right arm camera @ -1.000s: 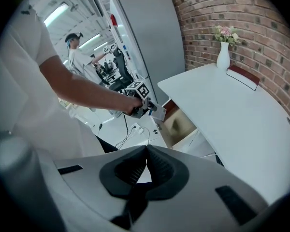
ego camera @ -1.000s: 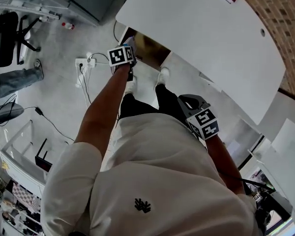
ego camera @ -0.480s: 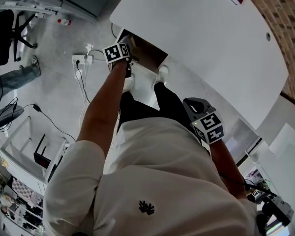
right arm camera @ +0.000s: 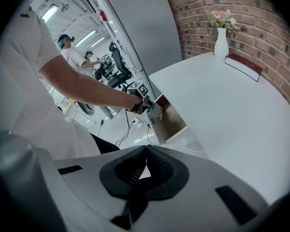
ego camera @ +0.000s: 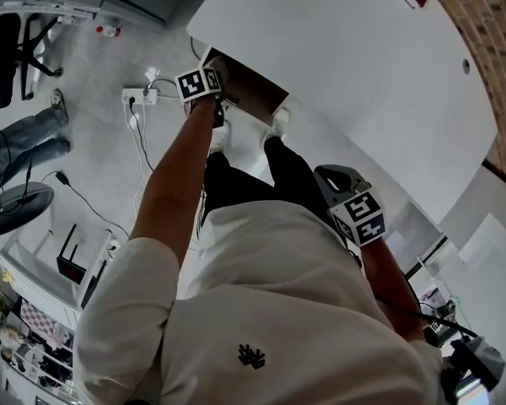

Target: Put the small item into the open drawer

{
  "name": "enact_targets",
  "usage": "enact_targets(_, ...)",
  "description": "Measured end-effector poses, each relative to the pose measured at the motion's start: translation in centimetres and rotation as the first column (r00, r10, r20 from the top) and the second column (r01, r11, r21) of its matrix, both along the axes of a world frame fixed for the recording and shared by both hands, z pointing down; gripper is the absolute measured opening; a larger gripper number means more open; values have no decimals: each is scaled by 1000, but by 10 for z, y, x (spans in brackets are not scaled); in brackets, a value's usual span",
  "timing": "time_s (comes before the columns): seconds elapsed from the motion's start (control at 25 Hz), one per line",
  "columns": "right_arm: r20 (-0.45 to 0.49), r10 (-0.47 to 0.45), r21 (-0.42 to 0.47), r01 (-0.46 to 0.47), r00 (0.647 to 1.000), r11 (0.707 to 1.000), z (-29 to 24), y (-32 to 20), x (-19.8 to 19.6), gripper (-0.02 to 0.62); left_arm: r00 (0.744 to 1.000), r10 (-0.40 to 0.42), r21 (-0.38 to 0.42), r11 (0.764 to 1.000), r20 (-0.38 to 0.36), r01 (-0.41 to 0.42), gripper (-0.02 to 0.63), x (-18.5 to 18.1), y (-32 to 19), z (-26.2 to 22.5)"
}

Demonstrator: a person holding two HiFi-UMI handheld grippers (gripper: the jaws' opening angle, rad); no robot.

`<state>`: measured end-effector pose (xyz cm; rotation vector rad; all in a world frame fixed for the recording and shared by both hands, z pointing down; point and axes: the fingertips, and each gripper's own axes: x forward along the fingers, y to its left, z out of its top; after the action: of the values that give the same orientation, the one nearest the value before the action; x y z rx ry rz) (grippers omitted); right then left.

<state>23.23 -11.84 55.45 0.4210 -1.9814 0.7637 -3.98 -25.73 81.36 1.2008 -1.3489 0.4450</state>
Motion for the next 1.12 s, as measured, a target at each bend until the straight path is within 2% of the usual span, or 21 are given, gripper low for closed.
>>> enact_targets(0.48,-7,11,-11,-11,1000,1000,5,-10,1,29,1000,-17,-18,1000,-1,17,100,-4,-7,11)
enact_targets(1.12,0,17,-4,-17,1000,1000,2,-13,-11,29,1000,14,1,1000,-11,-14,135,-6,-5,4)
